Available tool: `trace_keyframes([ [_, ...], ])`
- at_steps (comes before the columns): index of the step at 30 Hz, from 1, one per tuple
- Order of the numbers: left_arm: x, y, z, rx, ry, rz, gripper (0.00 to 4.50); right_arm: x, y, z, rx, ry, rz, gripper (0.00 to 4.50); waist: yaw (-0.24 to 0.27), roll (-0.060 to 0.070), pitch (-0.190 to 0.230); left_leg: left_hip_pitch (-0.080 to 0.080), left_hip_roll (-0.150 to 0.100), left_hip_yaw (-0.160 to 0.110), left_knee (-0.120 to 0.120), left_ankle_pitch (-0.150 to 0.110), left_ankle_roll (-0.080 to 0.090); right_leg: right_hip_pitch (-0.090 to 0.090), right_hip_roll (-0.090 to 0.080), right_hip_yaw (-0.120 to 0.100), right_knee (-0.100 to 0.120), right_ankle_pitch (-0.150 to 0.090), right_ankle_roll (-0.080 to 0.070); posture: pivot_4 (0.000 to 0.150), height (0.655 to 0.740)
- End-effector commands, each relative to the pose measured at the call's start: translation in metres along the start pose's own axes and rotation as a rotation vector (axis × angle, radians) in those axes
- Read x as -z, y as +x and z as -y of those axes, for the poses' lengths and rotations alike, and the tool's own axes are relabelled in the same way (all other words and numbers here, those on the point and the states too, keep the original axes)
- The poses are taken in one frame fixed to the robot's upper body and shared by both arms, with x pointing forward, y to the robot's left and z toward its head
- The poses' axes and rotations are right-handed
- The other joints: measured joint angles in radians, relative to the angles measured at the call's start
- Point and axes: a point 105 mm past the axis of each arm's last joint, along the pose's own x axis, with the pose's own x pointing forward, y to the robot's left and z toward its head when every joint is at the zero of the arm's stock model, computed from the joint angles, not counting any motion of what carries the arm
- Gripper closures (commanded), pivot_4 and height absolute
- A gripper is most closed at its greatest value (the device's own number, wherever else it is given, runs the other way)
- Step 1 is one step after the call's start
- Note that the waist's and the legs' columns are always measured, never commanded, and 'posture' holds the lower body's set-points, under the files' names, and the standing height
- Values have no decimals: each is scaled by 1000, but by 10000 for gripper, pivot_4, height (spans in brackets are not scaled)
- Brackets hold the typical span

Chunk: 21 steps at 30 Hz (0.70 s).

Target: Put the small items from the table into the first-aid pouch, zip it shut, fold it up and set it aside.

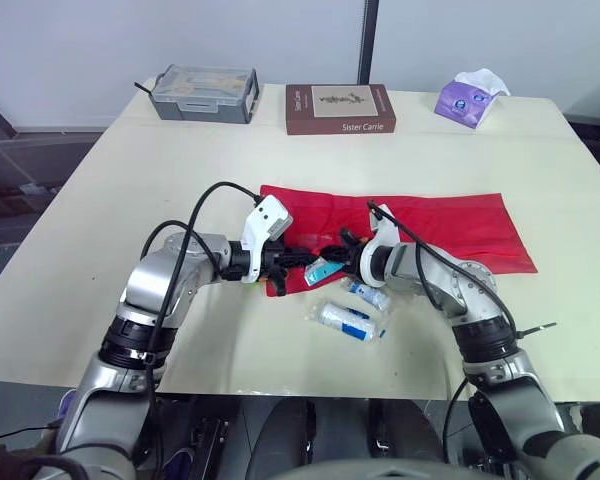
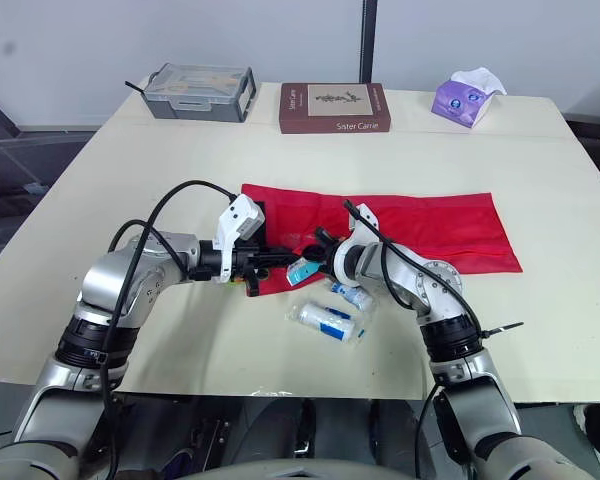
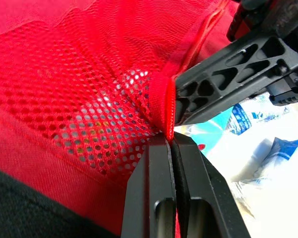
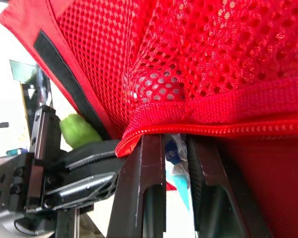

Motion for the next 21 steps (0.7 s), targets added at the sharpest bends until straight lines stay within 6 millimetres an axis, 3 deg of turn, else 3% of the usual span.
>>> trace_keyframes([
  [1,-1,2,-1,29,36,0,45000,-9,-7,-19,-116,-99,46,34546,1,0,0,0,0,0,0,0,0,0,0,0,0,0,0,1500,7400],
  [2,-2,1,-5,25,39,-1,45000,-10,-12,-20,-136,-164,67,28556,1,0,0,0,0,0,0,0,0,0,0,0,0,0,0,1500,7400],
  [6,1,-1,-20,7,73,-25,45000,-16,-39,-18,-152,-587,136,14535,5,3,1,-1,-2,0,0,0,0,0,-1,0,0,0,0,1500,7400],
  [9,0,-3,-27,5,95,-34,45000,-11,-61,-28,-226,-814,142,14535,3,3,1,-1,-3,-1,0,0,0,0,0,2,-1,0,0,1500,7400],
  [12,-1,-3,-31,11,108,-35,45000,-2,-71,-33,-262,-972,123,14535,0,3,1,-1,-3,-1,-1,0,0,-1,1,2,-1,0,0,1500,7400],
  [17,-3,-1,-32,25,120,-35,45000,9,-58,-29,-229,-1176,75,28301,2,3,1,0,1,-1,-1,0,0,-1,4,3,0,0,0,1500,7400],
  [19,-5,0,-31,33,129,-34,45000,12,-43,-23,-193,-1237,53,38949,3,3,1,0,1,0,-1,0,0,-1,4,3,-1,0,0,1500,7400],
  [21,-6,0,-30,38,134,-32,45000,12,-34,-18,-167,-1277,35,44881,3,3,1,0,0,0,0,0,0,-1,4,4,-1,0,0,1500,7400],
])
